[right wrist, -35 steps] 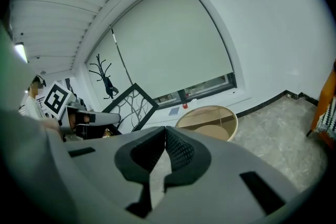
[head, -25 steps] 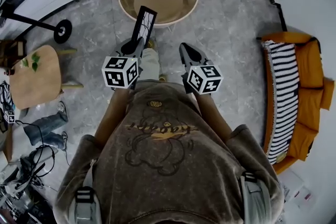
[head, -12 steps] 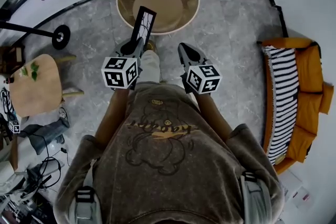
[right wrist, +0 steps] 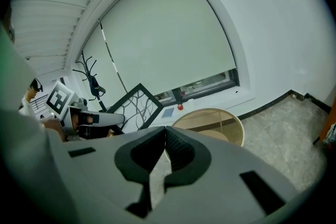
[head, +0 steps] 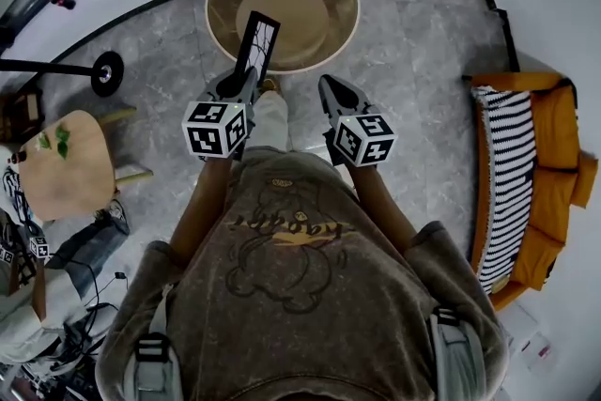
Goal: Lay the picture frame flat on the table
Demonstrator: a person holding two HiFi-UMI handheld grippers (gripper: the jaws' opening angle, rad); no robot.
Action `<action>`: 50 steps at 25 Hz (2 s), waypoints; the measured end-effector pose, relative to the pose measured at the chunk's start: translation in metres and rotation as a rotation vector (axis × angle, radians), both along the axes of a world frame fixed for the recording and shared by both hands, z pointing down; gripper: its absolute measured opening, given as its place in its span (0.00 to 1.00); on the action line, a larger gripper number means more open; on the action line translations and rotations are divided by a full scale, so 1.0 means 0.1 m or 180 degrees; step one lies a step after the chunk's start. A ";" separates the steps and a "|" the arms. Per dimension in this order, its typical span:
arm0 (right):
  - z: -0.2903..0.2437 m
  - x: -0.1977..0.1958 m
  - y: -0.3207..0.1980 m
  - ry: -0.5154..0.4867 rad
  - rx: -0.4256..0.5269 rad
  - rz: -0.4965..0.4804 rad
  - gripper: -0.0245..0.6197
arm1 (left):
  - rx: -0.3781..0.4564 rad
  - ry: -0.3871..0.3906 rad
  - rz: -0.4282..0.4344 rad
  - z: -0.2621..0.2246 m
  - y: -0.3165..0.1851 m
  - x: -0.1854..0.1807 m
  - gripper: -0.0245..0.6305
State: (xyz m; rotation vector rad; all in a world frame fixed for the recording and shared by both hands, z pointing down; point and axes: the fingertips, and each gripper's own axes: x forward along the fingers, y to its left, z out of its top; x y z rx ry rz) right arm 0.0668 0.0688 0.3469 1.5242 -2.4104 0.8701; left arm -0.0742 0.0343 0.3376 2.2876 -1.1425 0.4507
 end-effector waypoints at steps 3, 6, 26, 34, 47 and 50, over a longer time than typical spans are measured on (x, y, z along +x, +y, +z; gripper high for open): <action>0.03 -0.02 -0.19 0.0014 -0.0032 0.0006 0.07 | -0.0033 0.0009 0.0013 0.04 -0.20 -0.01 0.11; 0.01 0.01 -0.36 0.0022 -0.0061 0.0015 0.07 | -0.0063 0.0004 0.0036 0.02 -0.37 0.03 0.11; -0.03 -0.06 -1.69 0.0080 -0.0162 0.0285 0.07 | -0.0143 -0.0030 0.0421 -0.04 -1.82 0.00 0.11; 0.02 -0.03 -2.06 0.0082 -0.0236 0.0354 0.07 | -0.0211 -0.0037 0.0534 0.04 -2.21 0.12 0.11; 0.27 0.19 -2.36 0.0067 -0.0351 0.0380 0.07 | -0.0357 -0.0025 0.0401 0.31 -2.50 0.25 0.11; 0.35 0.23 -2.43 0.0043 -0.0389 0.0356 0.07 | -0.0407 -0.0051 0.0399 0.42 -2.53 0.33 0.11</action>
